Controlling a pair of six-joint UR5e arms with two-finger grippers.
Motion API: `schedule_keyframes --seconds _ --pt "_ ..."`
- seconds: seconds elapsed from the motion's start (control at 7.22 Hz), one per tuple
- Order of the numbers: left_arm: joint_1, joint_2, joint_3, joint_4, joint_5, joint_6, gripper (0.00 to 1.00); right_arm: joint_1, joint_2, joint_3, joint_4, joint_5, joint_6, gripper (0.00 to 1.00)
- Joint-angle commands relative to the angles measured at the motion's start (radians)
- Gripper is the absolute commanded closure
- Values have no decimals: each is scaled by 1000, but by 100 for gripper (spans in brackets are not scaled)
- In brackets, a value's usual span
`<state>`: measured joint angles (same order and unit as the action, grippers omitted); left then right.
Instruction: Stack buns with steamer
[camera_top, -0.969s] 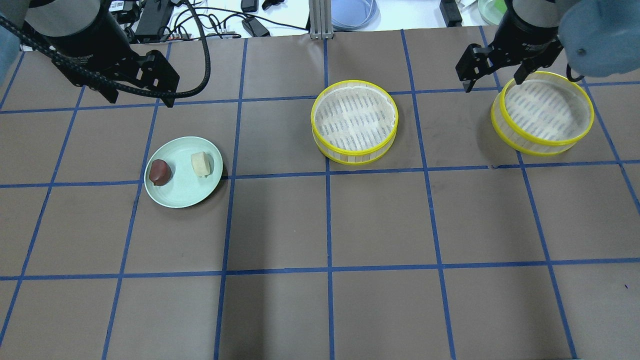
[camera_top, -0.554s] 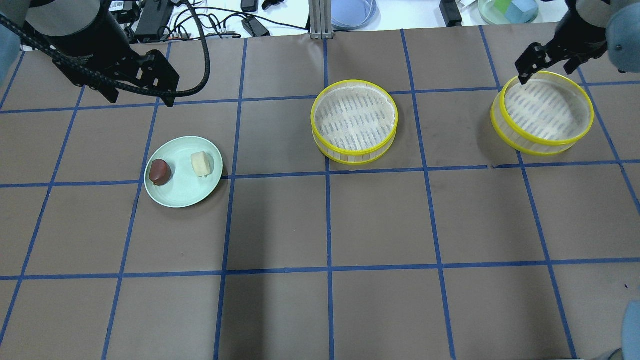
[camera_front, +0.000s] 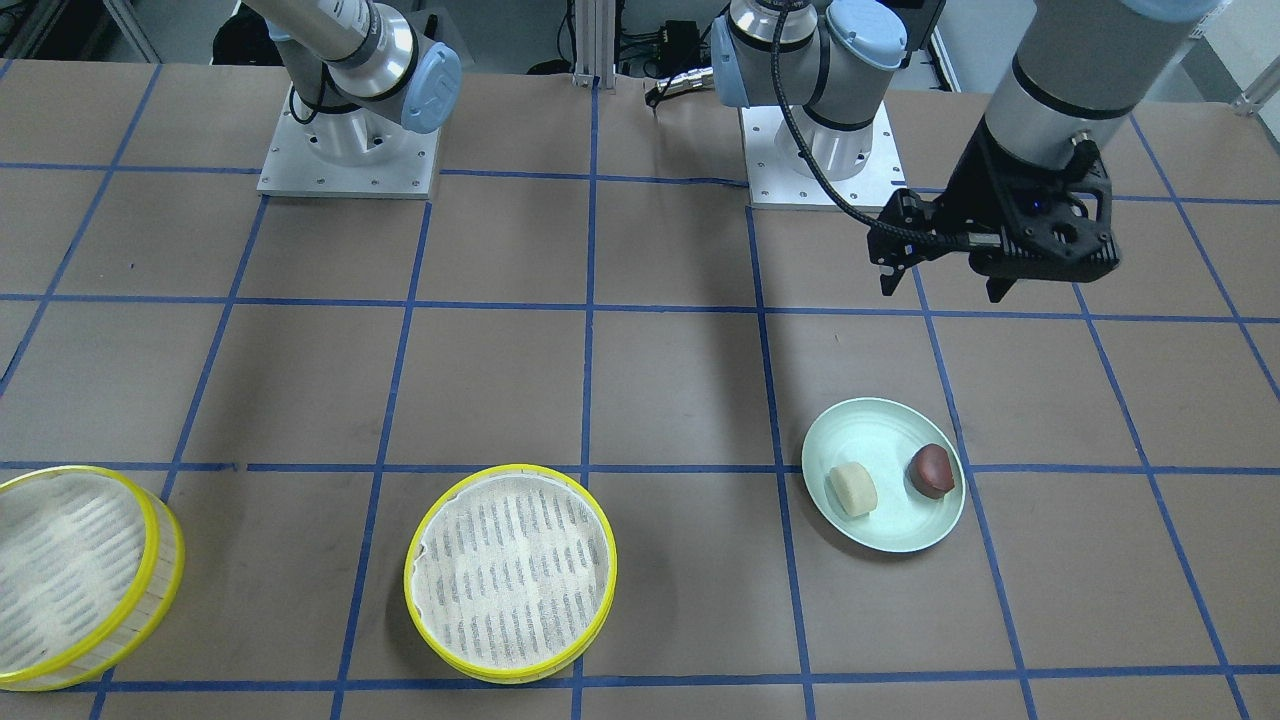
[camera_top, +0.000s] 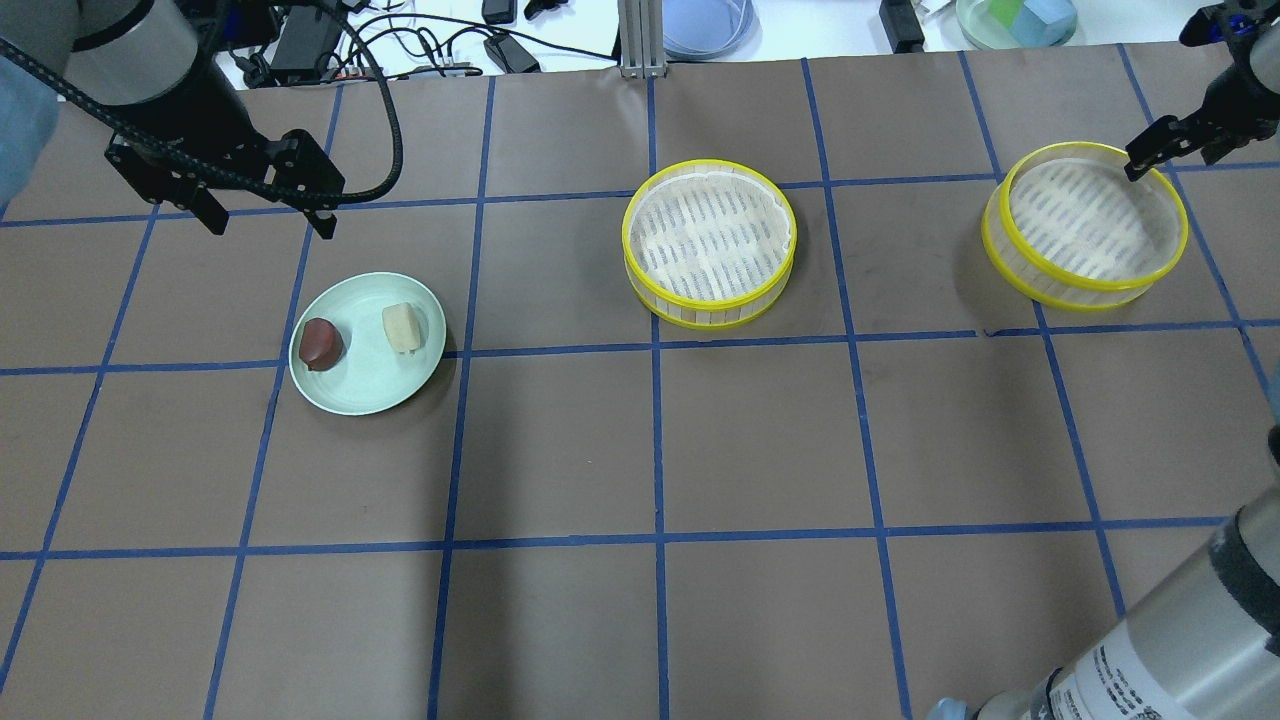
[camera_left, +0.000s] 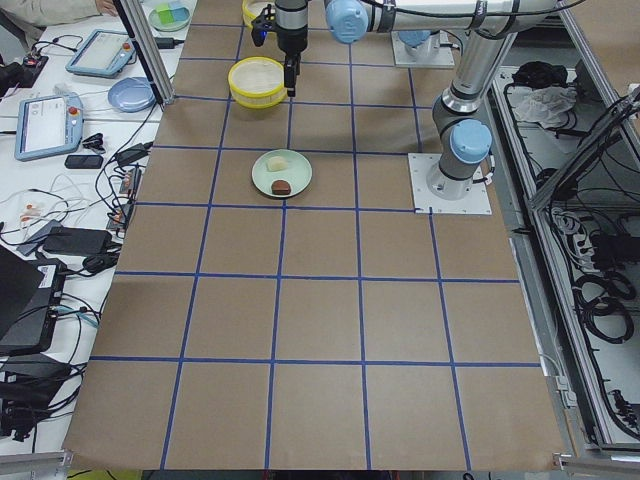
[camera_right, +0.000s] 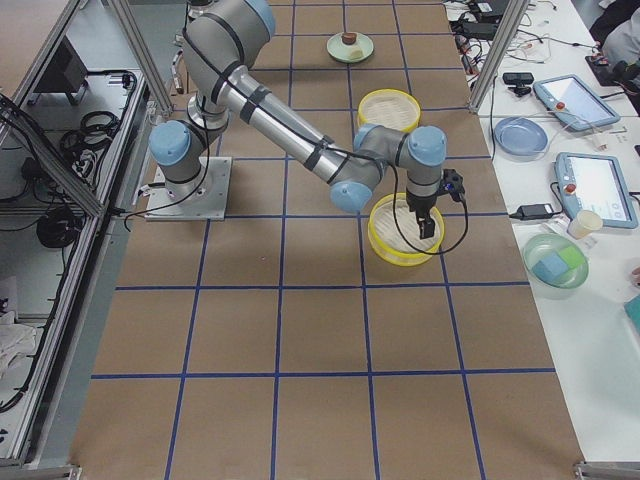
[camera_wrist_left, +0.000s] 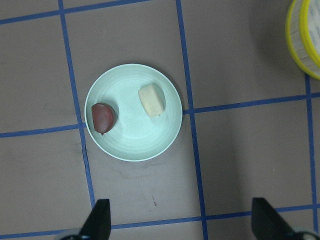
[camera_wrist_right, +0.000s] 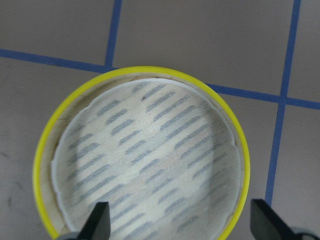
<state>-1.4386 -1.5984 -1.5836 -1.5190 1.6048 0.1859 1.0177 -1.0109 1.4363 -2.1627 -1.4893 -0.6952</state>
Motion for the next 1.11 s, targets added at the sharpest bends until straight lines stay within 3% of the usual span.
schedule_keyframes --seconds 0.0,0.28,0.42,0.55,0.97 --pt "58 -53 -103 180 -6 40 0 -43 75 -8 -23 9 -12 5" --pt "56 -135 -116 241 -44 -75 0 -51 86 -5 -22 -6 -15 16" --pt "56 -168 -116 246 -119 -83 0 -51 91 -5 -22 -6 -15 26" --pt "56 -201 -118 285 -118 -82 0 -51 91 -2 -17 -6 -17 41" --pt "58 -348 -121 353 -126 -85 0 -53 91 3 -8 -8 -17 58"
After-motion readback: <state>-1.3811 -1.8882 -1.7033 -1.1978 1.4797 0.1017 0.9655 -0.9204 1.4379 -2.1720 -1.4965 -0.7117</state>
